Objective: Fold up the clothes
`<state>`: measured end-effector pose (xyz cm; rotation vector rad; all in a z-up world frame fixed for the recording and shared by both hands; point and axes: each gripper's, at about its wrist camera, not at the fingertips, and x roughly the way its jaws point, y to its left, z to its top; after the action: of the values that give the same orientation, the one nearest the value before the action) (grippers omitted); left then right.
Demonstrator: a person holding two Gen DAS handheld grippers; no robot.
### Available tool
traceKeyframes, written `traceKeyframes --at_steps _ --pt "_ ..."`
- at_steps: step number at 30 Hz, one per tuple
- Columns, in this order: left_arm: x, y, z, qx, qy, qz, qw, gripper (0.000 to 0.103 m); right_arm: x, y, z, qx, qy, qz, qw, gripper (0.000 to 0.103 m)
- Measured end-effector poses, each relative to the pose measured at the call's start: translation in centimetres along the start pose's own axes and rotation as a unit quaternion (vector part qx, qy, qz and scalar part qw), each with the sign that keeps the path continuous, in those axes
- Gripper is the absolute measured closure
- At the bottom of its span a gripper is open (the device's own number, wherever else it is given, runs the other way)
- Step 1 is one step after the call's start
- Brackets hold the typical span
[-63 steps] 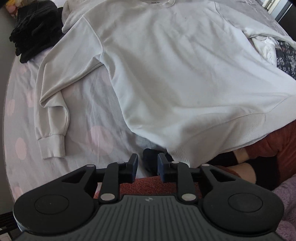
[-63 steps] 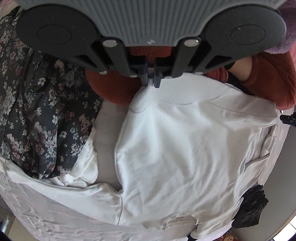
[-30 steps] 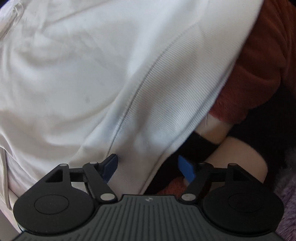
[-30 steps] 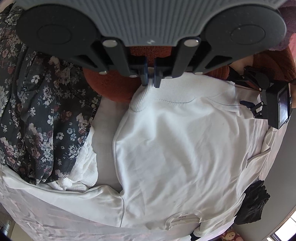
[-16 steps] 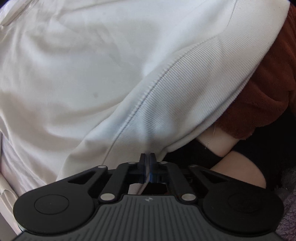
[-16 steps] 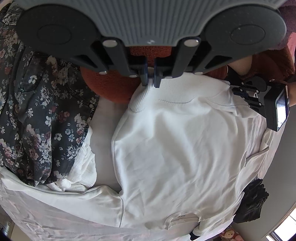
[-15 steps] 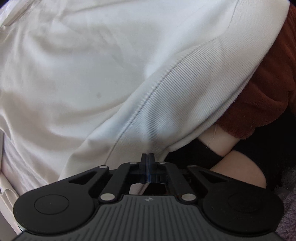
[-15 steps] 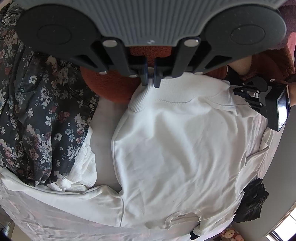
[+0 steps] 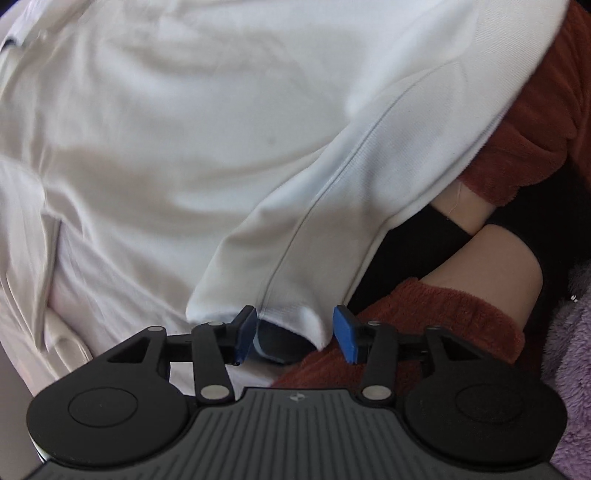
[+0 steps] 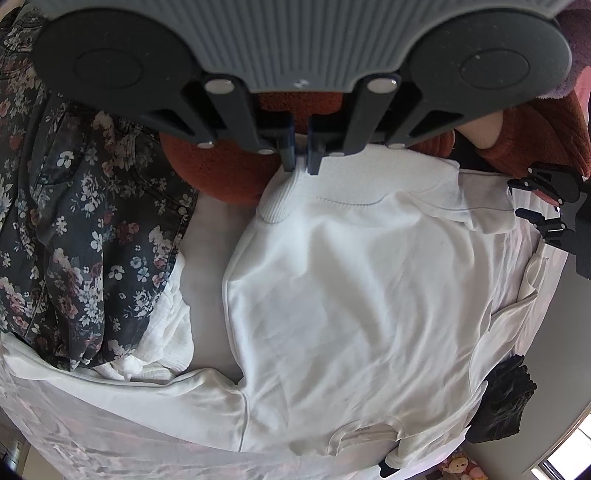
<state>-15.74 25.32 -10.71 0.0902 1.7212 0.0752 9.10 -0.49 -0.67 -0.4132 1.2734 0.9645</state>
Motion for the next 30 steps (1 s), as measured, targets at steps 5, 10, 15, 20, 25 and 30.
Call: traceKeyframes --at_steps 5,10,15,20,25,30 --pt "1.0 1.5 0.9 -0.071 0.034 -0.039 0.9961 0.048 -0.2 0.0 0.0 0.002 -0.002 0.002 1.0 0.096" --pt "2.3 1.7 0.6 -0.093 0.037 -0.059 0.9932 0.088 -0.8 -0.1 -0.1 0.005 -0.006 0.007 1.0 0.096" --pt "-2.1 3.0 -1.5 -0.105 -0.022 -0.062 0.9923 0.093 -1.4 -0.2 -0.2 0.008 -0.011 0.011 1.0 0.096" --pt "-7.6 5.1 -5.3 -0.144 -0.057 -0.086 0.9843 0.094 -2.4 -0.2 -0.4 0.009 -0.015 0.016 1.0 0.096" --pt "-9.4 4.7 -8.6 -0.159 -0.041 -0.124 0.9785 0.094 -4.8 0.8 -0.9 -0.013 -0.014 0.008 1.0 0.096" --pt "-7.0 2.9 -9.1 -0.138 -0.013 -0.131 0.9817 0.098 -4.2 1.4 -1.4 -0.031 0.0 0.0 1.0 0.096"
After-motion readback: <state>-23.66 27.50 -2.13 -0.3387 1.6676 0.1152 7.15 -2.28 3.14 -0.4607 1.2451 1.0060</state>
